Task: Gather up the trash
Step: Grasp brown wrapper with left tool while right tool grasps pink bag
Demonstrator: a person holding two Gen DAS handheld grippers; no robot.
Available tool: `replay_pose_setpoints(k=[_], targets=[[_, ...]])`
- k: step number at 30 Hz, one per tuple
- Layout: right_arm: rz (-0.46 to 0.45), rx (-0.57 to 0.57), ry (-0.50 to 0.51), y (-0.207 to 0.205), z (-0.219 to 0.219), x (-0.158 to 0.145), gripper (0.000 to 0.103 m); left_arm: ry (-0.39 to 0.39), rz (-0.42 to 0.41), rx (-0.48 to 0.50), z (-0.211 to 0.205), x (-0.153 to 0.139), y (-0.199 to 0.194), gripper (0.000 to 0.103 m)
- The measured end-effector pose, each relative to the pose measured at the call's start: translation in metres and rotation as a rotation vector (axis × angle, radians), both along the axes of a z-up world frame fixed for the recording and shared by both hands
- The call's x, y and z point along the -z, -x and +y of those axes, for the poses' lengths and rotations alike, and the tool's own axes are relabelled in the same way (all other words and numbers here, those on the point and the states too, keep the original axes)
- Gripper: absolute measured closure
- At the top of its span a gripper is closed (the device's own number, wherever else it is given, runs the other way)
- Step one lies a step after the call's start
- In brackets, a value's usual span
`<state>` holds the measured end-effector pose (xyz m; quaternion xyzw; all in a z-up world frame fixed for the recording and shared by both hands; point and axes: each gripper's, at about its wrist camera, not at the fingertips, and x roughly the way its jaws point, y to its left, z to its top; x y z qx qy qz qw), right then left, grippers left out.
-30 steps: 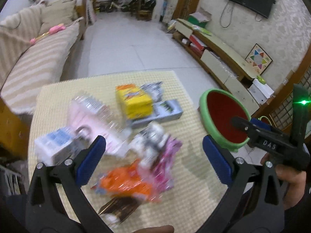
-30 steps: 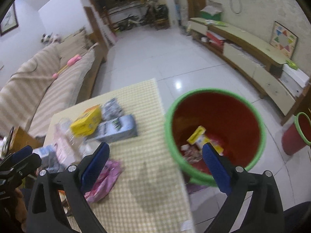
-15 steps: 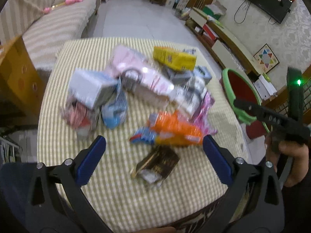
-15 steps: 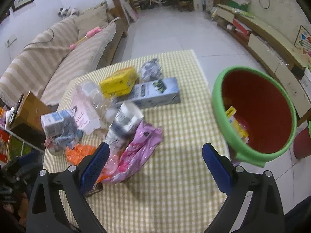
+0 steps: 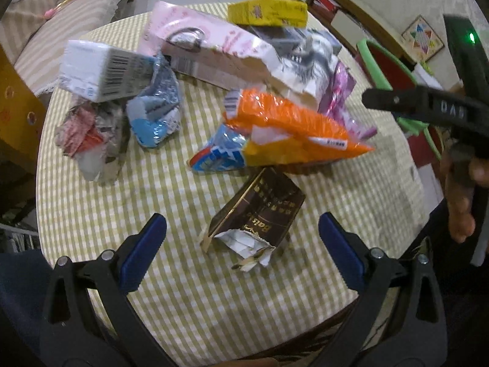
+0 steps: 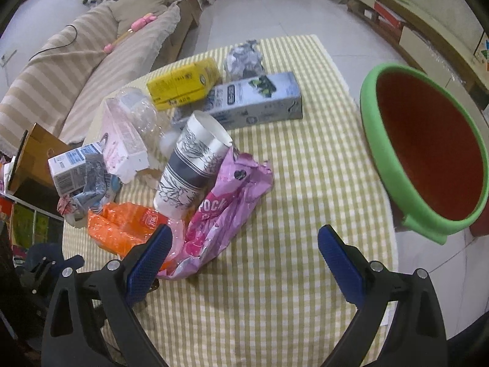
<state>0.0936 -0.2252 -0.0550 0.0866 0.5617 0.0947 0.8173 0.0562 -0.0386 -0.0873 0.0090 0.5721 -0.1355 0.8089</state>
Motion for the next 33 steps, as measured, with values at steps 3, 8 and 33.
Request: replay_pose_setpoints(k=[3, 8, 33], targets=[[0.028, 0.007, -0.011, -0.006, 0.001, 0.009, 0.011, -0.011, 0.008, 0.024, -0.006, 0.007, -0.002, 0.006], [0.064, 0.016, -0.042, -0.015, 0.008, 0.023, 0.012, -0.026, 0.007, 0.044, -0.011, 0.015, -0.004, 0.007], [0.070, -0.032, -0.027, -0.026, 0.021, 0.022, 0.072, 0.043, 0.016, 0.050, -0.015, 0.023, -0.004, 0.049]])
